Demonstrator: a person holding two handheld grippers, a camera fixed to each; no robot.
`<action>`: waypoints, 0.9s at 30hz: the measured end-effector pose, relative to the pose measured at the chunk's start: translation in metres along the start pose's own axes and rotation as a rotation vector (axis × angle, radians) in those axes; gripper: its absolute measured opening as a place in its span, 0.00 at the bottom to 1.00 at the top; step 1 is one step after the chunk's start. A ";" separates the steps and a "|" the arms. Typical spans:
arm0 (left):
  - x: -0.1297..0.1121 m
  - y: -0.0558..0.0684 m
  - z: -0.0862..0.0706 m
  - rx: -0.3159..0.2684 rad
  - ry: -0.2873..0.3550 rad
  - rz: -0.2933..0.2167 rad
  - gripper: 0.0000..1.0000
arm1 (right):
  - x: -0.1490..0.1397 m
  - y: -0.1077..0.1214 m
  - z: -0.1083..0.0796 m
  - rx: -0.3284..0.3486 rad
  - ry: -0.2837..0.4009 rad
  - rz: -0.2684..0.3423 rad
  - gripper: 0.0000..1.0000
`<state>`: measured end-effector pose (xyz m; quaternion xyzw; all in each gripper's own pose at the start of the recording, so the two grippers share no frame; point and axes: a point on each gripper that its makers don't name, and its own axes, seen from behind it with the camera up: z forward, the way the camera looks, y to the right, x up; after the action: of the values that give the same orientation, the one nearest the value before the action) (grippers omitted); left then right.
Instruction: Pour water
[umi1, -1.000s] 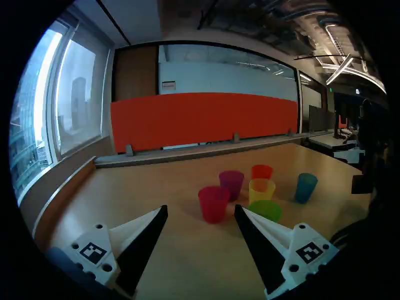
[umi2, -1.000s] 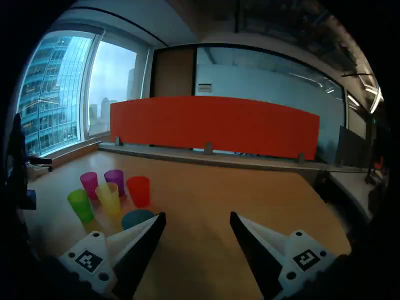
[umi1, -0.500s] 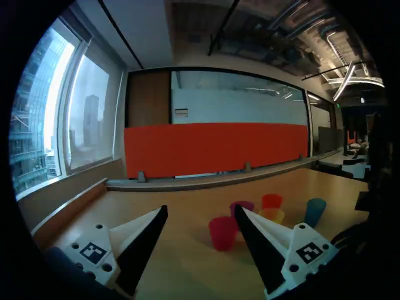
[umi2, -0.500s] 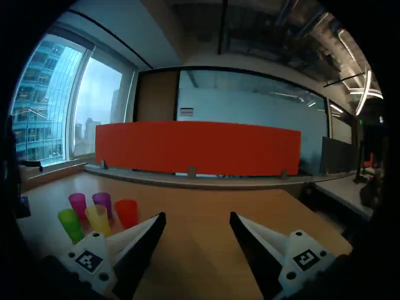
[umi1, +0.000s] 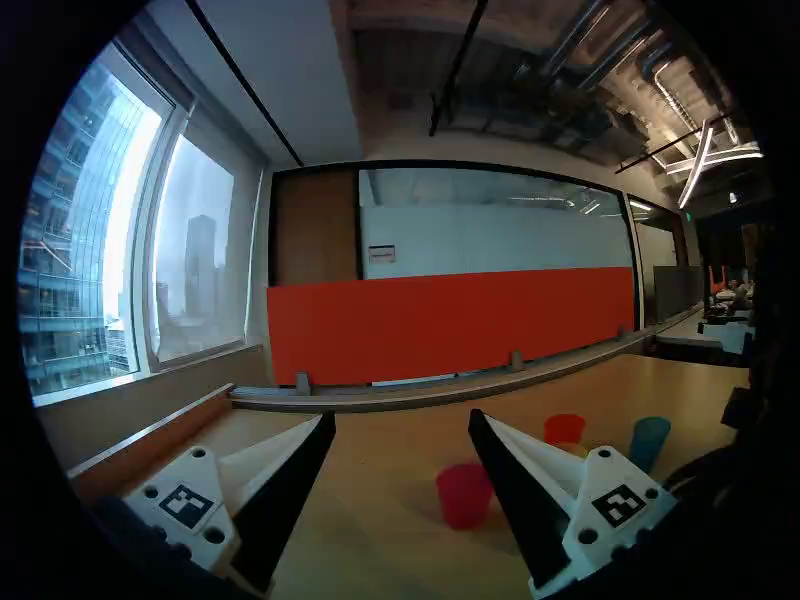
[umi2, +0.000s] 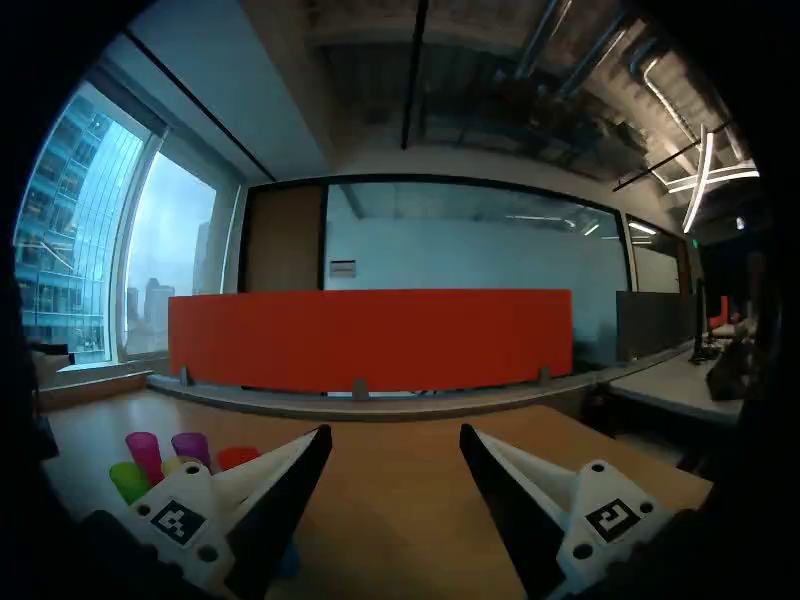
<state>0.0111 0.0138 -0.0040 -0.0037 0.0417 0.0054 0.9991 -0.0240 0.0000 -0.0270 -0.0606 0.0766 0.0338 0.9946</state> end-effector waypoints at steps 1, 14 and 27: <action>0.000 -0.001 0.000 0.005 0.002 0.002 0.99 | 0.001 0.000 0.000 -0.003 0.001 0.001 0.99; -0.008 -0.014 0.000 0.066 0.012 0.005 0.99 | 0.011 0.009 -0.003 -0.029 0.004 -0.016 0.99; -0.043 -0.015 -0.003 0.092 0.004 -0.028 0.99 | 0.017 0.012 -0.012 -0.052 -0.006 -0.002 0.99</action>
<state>-0.0320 -0.0013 -0.0031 0.0417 0.0438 -0.0106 0.9981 -0.0102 0.0109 -0.0428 -0.0866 0.0727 0.0348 0.9930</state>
